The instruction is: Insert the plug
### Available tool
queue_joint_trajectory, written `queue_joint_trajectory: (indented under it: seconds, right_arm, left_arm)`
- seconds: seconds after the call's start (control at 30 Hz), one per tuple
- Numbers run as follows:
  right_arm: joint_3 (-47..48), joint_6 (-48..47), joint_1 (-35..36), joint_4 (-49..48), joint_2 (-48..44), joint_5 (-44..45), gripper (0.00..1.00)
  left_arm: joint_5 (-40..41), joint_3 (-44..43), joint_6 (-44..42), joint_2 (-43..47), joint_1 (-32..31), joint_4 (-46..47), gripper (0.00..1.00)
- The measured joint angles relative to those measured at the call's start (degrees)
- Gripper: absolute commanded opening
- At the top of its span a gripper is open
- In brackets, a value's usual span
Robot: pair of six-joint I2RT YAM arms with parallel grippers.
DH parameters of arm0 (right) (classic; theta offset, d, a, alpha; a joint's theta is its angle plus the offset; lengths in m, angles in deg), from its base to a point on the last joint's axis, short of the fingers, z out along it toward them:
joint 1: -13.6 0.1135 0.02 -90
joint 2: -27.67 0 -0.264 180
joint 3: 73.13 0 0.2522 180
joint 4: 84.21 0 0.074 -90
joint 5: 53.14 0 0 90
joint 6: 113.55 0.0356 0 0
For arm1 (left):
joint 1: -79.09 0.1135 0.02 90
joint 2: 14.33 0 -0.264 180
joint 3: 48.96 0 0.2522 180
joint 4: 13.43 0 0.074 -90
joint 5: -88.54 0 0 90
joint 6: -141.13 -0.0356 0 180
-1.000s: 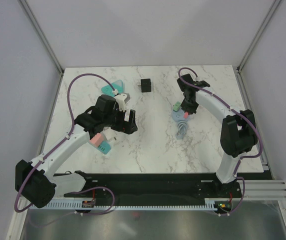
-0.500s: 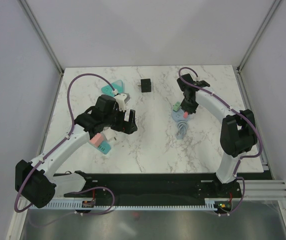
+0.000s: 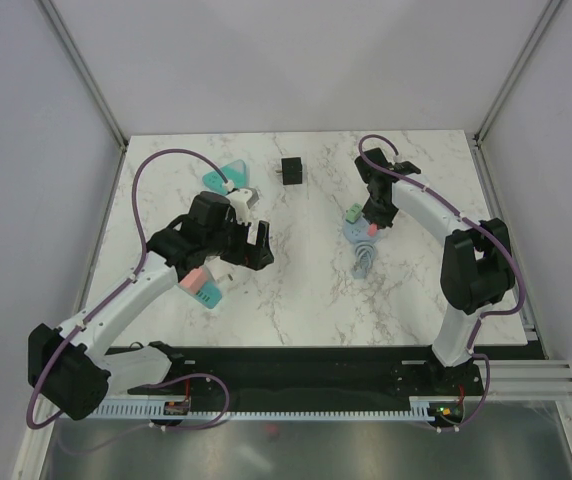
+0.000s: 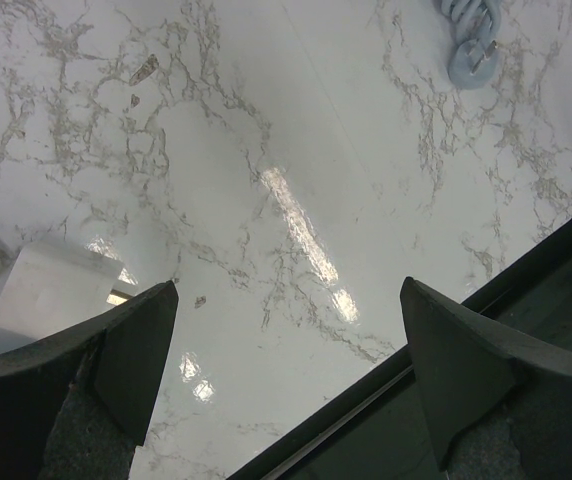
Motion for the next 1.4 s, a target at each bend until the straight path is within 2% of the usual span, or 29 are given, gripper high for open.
queue_joint_trajectory:
  seconds: [1.4]
  right_arm:
    - [-4.5,0.6,0.3,-4.6,-0.3,0.4,0.00]
  left_arm:
    - [0.0,0.0,0.0,1.5,0.0,0.0,1.00]
